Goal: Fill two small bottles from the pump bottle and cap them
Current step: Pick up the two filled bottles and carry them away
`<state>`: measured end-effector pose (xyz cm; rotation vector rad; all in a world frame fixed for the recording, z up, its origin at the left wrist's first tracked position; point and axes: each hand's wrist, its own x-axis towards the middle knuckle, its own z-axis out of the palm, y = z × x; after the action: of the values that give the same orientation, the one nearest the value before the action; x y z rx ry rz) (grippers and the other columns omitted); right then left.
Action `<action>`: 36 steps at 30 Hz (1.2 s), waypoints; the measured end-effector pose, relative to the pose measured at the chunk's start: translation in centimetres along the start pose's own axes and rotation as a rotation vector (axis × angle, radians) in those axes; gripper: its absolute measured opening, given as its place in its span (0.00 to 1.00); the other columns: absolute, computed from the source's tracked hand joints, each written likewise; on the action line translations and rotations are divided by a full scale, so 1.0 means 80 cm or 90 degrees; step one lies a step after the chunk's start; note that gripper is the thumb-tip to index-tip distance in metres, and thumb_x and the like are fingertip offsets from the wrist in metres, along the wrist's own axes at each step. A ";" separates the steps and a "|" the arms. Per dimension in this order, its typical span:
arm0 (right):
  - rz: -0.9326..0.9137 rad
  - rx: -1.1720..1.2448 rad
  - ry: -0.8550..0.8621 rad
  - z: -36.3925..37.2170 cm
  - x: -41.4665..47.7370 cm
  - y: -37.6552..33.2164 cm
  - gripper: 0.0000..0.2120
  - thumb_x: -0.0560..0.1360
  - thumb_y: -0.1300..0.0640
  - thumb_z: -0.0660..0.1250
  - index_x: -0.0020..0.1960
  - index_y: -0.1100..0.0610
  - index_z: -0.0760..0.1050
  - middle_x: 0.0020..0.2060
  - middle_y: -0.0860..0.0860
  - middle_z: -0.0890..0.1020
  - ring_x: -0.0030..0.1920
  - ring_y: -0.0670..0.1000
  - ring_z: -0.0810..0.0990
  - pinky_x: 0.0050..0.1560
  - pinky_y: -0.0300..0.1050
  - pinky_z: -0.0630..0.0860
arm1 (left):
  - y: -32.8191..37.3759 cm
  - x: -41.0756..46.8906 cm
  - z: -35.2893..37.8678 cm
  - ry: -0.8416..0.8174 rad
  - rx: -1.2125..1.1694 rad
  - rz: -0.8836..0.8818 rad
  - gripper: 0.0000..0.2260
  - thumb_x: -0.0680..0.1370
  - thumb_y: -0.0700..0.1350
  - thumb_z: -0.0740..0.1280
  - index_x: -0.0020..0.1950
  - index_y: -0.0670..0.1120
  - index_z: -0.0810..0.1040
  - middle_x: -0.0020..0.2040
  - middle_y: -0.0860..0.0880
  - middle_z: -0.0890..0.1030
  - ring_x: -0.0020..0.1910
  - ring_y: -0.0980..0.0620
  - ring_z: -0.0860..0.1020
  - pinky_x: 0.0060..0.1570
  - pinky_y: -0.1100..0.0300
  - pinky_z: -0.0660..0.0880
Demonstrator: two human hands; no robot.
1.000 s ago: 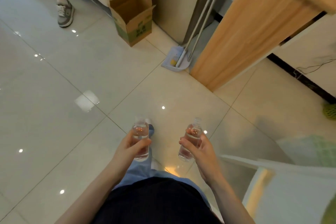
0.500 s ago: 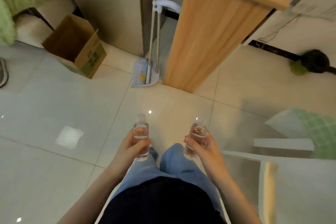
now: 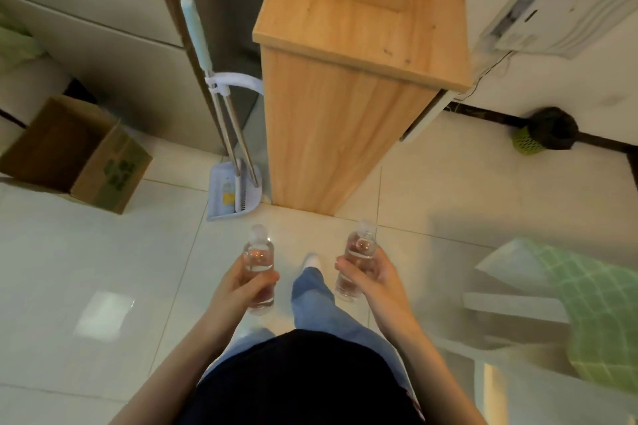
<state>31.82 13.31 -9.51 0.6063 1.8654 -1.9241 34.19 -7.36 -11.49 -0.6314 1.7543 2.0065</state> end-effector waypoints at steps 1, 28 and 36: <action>-0.003 -0.003 -0.001 -0.009 0.012 -0.011 0.13 0.73 0.66 0.70 0.56 0.57 0.75 0.40 0.49 0.83 0.39 0.40 0.82 0.45 0.35 0.78 | 0.010 0.012 0.012 0.002 -0.002 -0.001 0.19 0.68 0.44 0.69 0.52 0.32 0.71 0.41 0.40 0.75 0.41 0.47 0.73 0.40 0.60 0.71; -0.297 0.008 -0.114 -0.036 0.138 -0.250 0.13 0.71 0.64 0.71 0.54 0.54 0.76 0.43 0.56 0.81 0.44 0.46 0.80 0.47 0.38 0.78 | 0.271 0.151 0.098 -0.081 -0.012 0.244 0.20 0.63 0.49 0.76 0.53 0.48 0.77 0.42 0.50 0.84 0.43 0.54 0.82 0.45 0.60 0.75; -0.420 -0.031 -0.060 -0.034 0.187 -0.331 0.14 0.71 0.65 0.72 0.54 0.55 0.75 0.47 0.57 0.82 0.49 0.48 0.79 0.52 0.42 0.76 | 0.369 0.189 0.124 -0.064 -0.005 0.413 0.13 0.74 0.38 0.68 0.58 0.43 0.74 0.46 0.49 0.79 0.45 0.56 0.78 0.38 0.70 0.76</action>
<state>4.72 17.29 4.08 -0.1484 2.2213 -2.2207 4.26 -1.38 4.82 0.0648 2.0649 2.3918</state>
